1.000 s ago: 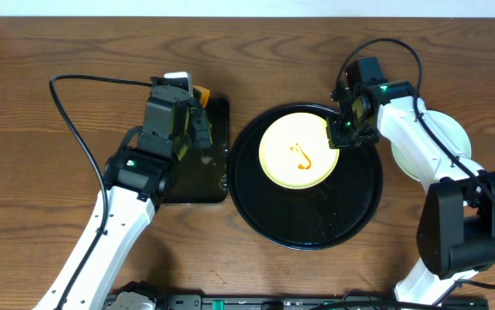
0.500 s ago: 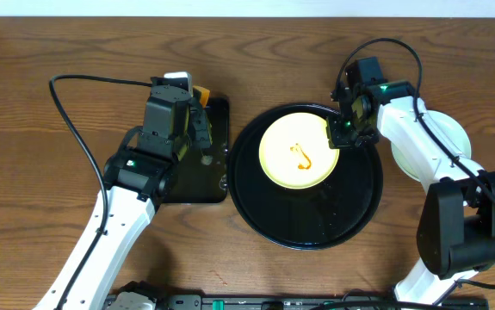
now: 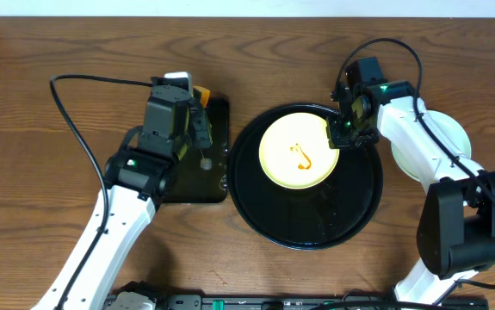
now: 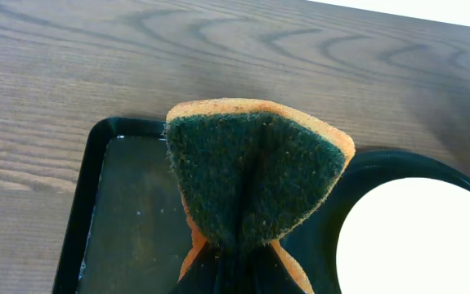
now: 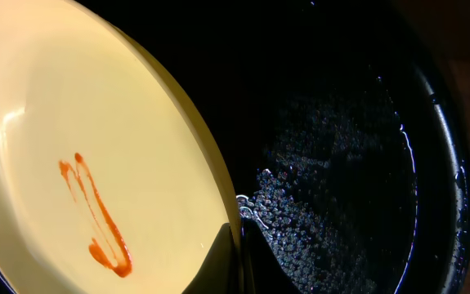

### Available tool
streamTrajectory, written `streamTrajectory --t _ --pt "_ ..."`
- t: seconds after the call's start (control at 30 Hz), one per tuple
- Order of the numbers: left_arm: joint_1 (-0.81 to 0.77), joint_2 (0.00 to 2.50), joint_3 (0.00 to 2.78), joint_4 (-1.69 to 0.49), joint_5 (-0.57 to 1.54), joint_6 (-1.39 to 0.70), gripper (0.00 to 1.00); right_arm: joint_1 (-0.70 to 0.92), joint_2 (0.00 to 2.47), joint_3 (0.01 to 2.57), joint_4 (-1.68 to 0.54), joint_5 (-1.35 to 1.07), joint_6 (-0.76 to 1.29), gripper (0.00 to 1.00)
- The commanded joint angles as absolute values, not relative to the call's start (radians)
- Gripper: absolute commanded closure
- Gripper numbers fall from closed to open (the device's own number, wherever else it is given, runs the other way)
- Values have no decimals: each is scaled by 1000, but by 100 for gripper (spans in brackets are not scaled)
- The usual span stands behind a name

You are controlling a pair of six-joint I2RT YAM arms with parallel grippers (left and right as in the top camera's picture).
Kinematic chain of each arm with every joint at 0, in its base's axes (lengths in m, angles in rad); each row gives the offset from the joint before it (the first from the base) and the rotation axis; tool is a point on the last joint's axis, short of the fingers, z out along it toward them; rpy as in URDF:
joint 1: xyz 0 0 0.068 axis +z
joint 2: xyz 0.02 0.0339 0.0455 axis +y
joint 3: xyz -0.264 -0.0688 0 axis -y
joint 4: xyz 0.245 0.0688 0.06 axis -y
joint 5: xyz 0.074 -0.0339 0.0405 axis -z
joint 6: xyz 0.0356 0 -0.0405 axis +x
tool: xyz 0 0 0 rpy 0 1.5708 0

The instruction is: Clean dirty plates on tray and stack at the side

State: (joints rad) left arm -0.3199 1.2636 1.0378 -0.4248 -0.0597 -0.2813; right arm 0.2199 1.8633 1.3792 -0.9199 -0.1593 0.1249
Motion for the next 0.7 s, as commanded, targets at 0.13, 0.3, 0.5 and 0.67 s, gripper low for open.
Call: streamTrajectory --t 0.13,0.3,0.5,0.67 --pt "-320 1386 1036 -471 -67 -316 92 244 1859 1385 -930 -161 117 99" --pt "-320 1517 1036 -533 16 -337 93 260 1859 1357 -927 -154 120 99" --pt "-320 1623 1036 -590 17 -357 93 263 1859 1302 -905 -135 146 99" --pt "-320 1611 1037 -594 36 -356 93 263 1859 1269 -886 -139 146 99"
